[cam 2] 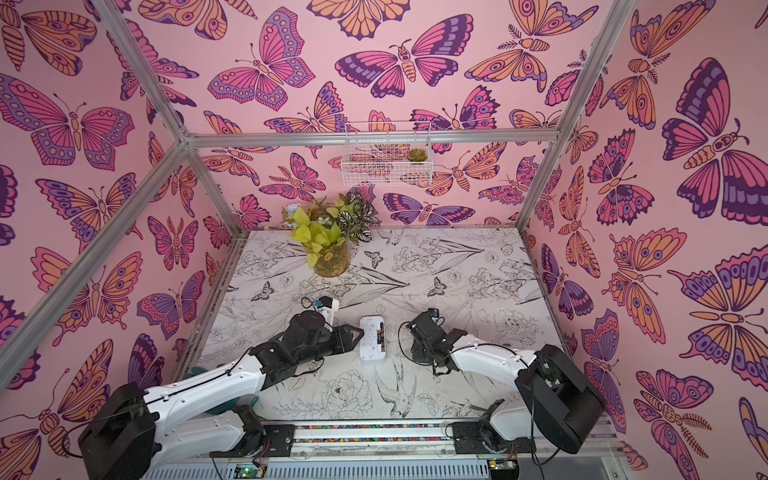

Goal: Insert the battery into the alarm
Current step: Move the cover to the center of the board.

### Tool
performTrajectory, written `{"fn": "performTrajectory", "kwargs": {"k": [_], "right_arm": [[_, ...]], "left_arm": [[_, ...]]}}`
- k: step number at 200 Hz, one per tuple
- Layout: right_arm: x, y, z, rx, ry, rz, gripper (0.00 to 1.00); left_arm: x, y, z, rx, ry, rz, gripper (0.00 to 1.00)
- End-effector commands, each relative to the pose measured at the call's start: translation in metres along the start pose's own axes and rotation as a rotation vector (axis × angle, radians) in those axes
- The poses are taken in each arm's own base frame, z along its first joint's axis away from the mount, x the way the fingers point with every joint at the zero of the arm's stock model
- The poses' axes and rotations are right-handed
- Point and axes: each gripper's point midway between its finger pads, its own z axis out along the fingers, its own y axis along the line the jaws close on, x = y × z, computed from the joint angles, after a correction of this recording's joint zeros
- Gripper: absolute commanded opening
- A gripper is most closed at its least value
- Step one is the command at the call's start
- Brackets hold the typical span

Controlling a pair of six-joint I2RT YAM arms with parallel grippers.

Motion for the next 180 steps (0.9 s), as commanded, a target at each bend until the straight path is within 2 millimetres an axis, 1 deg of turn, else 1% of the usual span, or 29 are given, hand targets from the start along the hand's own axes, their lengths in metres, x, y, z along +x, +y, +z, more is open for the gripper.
{"fn": "performTrajectory", "kwargs": {"k": [1, 30, 32, 36, 58, 70, 110, 152, 180], "right_arm": [[0.033, -0.020, -0.001, 0.070, 0.083, 0.003, 0.30], [0.037, -0.024, -0.003, 0.060, 0.073, 0.004, 0.30], [0.037, -0.024, -0.003, 0.061, 0.073, 0.004, 0.30], [0.037, -0.024, -0.004, 0.059, 0.070, 0.003, 0.30], [0.038, -0.023, -0.006, 0.046, 0.073, -0.002, 0.30], [0.039, -0.022, -0.008, 0.037, 0.069, -0.007, 0.30], [0.040, -0.019, -0.011, -0.003, 0.050, 0.000, 0.30], [0.041, -0.018, -0.011, -0.019, 0.042, 0.000, 0.30], [0.041, -0.017, -0.011, -0.041, 0.031, 0.004, 0.30]], "left_arm": [[-0.004, -0.025, 0.004, 0.066, -0.001, 0.006, 0.51], [0.006, -0.057, 0.018, 0.136, 0.047, 0.032, 0.50], [0.010, -0.055, 0.023, 0.126, 0.062, 0.032, 0.50], [0.013, -0.056, 0.028, 0.126, 0.076, 0.032, 0.50], [0.021, -0.072, 0.047, 0.154, 0.116, 0.031, 0.49], [0.024, -0.075, 0.057, 0.153, 0.132, 0.026, 0.48], [0.026, -0.068, 0.088, 0.100, 0.148, -0.002, 0.46], [0.039, -0.063, 0.120, 0.067, 0.210, -0.037, 0.44], [0.044, -0.063, 0.136, 0.055, 0.228, -0.045, 0.43]]}}
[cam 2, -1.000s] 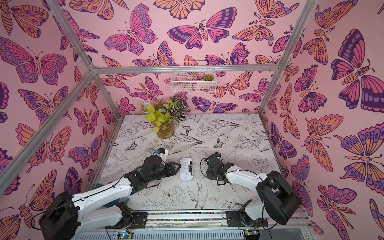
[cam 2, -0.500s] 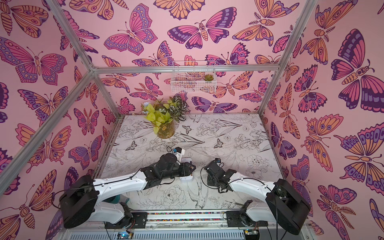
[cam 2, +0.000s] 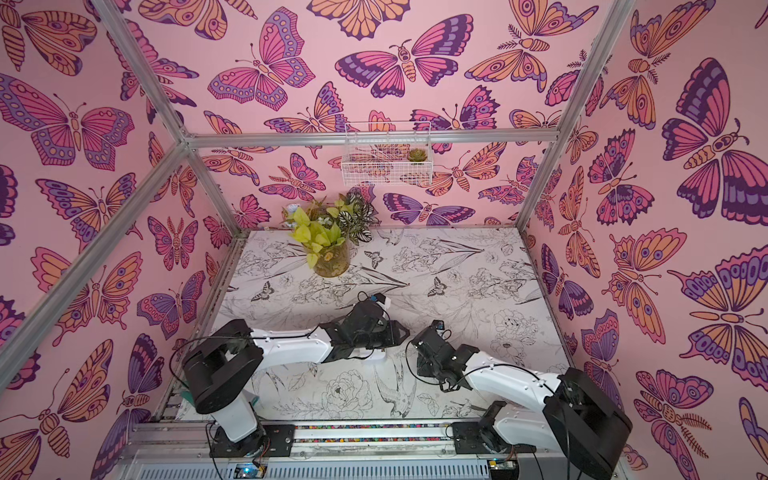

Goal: Insert the battery into the alarm
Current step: Move the cover to the center of the board.

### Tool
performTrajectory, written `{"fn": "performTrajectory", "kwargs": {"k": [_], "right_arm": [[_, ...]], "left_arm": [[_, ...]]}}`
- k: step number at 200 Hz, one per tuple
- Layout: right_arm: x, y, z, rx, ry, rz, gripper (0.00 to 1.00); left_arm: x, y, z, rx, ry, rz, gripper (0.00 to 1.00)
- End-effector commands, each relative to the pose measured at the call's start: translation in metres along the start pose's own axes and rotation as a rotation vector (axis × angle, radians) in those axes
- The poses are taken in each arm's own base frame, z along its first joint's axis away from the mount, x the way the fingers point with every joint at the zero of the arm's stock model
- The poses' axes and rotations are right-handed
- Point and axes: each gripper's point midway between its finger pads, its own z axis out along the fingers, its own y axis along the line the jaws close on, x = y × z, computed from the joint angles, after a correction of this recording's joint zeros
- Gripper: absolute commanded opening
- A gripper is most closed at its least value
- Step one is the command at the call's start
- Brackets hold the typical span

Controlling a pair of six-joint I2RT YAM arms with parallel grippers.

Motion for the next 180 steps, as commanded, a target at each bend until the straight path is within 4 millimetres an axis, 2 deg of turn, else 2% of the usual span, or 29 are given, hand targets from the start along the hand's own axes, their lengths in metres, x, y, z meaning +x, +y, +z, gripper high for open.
{"fn": "performTrajectory", "kwargs": {"k": [1, 60, 105, 141, 161, 180], "right_arm": [[0.015, -0.007, 0.002, 0.007, 0.040, -0.002, 0.30], [0.012, -0.006, -0.004, -0.033, 0.006, 0.001, 0.30], [0.011, -0.004, -0.007, -0.056, -0.013, 0.006, 0.30], [0.011, -0.005, -0.007, -0.053, -0.011, 0.008, 0.31], [0.009, -0.004, -0.010, -0.049, -0.011, 0.006, 0.38], [0.006, -0.003, -0.014, -0.046, -0.017, -0.002, 0.41]], "left_arm": [[0.003, -0.008, 0.012, 0.017, 0.018, -0.009, 0.43], [0.018, 0.006, 0.040, -0.039, 0.068, -0.020, 0.43], [0.032, 0.005, 0.052, -0.056, 0.117, -0.006, 0.43], [0.036, 0.012, 0.052, -0.090, 0.125, -0.005, 0.43], [0.032, 0.012, 0.046, -0.097, 0.098, 0.002, 0.43], [0.029, 0.011, 0.041, -0.102, 0.081, 0.009, 0.43]]}}
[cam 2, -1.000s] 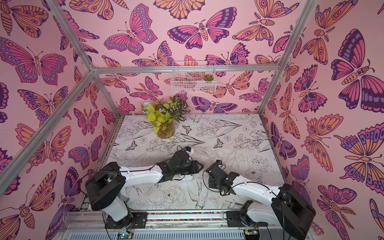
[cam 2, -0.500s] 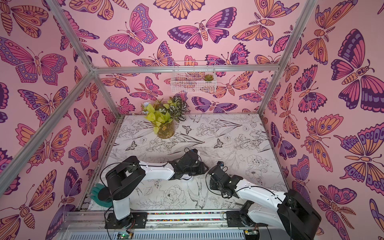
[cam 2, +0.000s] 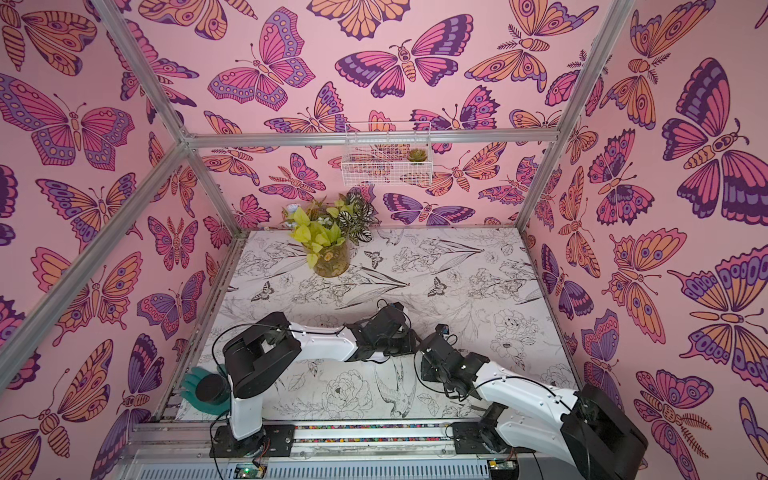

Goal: Insert the battery into the alarm
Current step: Move the cover to the center of the board, then pick up the cover from the center of the board.

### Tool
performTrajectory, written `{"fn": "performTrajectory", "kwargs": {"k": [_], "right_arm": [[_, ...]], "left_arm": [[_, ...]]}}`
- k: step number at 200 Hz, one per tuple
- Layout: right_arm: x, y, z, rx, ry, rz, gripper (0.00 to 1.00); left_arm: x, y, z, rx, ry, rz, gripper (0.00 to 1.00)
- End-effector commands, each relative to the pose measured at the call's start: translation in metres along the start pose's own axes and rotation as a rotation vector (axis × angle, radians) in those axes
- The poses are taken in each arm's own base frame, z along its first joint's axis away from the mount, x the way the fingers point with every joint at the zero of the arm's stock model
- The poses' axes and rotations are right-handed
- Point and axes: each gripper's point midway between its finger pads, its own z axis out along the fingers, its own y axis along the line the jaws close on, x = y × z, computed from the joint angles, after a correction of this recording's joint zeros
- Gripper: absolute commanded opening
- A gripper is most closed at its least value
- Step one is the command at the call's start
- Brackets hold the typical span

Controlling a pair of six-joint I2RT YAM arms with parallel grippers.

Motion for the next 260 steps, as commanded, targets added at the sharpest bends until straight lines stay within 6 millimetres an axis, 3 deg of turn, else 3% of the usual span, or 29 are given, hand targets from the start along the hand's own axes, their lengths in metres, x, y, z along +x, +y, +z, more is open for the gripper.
{"fn": "performTrajectory", "kwargs": {"k": [1, 65, 121, 180, 260], "right_arm": [[-0.002, 0.002, -0.007, 0.009, 0.004, -0.011, 0.41], [-0.002, 0.006, -0.010, 0.077, 0.016, -0.072, 0.43], [0.002, -0.004, -0.006, 0.173, 0.035, -0.096, 0.42], [0.010, 0.002, 0.002, 0.147, 0.069, -0.093, 0.38], [0.021, -0.010, 0.002, 0.177, 0.089, -0.087, 0.29]], "left_arm": [[0.000, 0.009, -0.008, -0.047, -0.018, 0.010, 0.43], [-0.005, 0.014, -0.015, -0.063, -0.058, -0.003, 0.43], [-0.006, 0.018, -0.014, -0.067, -0.058, -0.017, 0.43], [-0.002, 0.021, -0.011, -0.060, -0.041, -0.028, 0.43], [0.003, 0.016, -0.006, -0.023, -0.015, -0.043, 0.44]]}}
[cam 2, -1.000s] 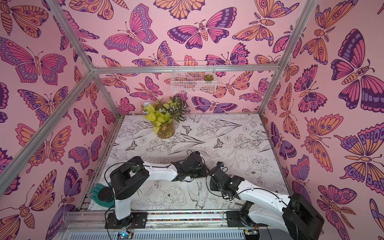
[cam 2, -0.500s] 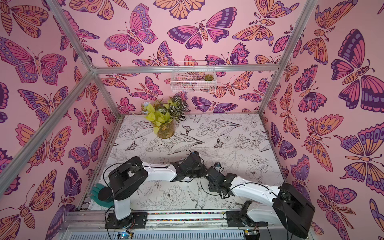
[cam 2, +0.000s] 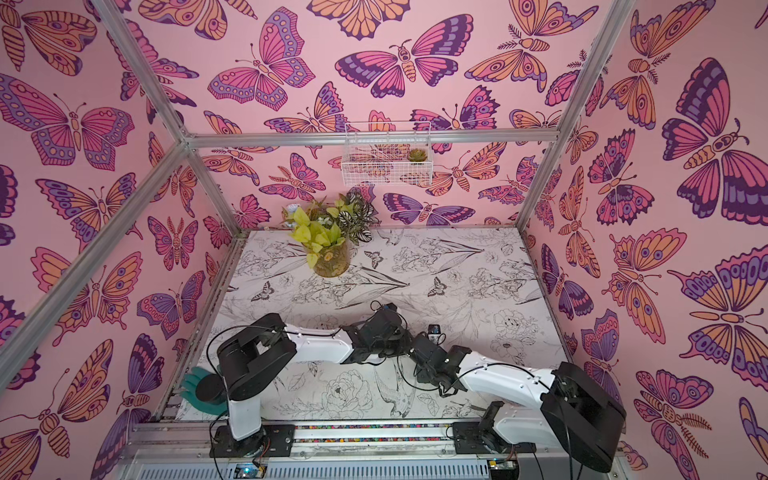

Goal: Insert the battery into the alarm
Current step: Pick up the cover from the center of the board.

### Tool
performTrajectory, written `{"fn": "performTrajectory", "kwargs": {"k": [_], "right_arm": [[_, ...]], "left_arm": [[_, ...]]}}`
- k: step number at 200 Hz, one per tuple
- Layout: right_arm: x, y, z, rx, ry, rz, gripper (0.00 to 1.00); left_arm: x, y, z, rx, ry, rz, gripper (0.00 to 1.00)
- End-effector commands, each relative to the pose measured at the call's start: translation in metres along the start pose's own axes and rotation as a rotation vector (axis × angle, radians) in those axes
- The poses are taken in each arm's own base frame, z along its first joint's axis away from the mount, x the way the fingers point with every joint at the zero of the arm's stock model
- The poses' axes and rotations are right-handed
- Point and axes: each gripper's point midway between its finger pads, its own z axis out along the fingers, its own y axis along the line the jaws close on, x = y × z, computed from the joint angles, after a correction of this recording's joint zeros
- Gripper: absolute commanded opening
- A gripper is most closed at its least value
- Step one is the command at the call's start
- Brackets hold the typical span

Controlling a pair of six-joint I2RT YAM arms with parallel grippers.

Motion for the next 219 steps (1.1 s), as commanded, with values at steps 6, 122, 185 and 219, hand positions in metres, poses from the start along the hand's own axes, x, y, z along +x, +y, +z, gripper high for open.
{"fn": "performTrajectory", "kwargs": {"k": [6, 122, 185, 219], "right_arm": [[0.015, -0.006, 0.002, 0.002, 0.040, 0.012, 0.29], [0.010, 0.006, -0.003, -0.118, -0.013, 0.079, 0.29], [0.008, 0.007, -0.006, -0.150, -0.041, 0.105, 0.29], [0.008, 0.008, -0.005, -0.166, -0.052, 0.109, 0.29]], "left_arm": [[0.005, 0.001, 0.003, 0.021, 0.029, -0.018, 0.44], [0.025, -0.003, 0.015, 0.038, 0.074, -0.060, 0.44], [0.035, 0.008, 0.022, 0.017, 0.085, -0.101, 0.43], [0.038, 0.008, 0.024, 0.023, 0.094, -0.110, 0.42]]}}
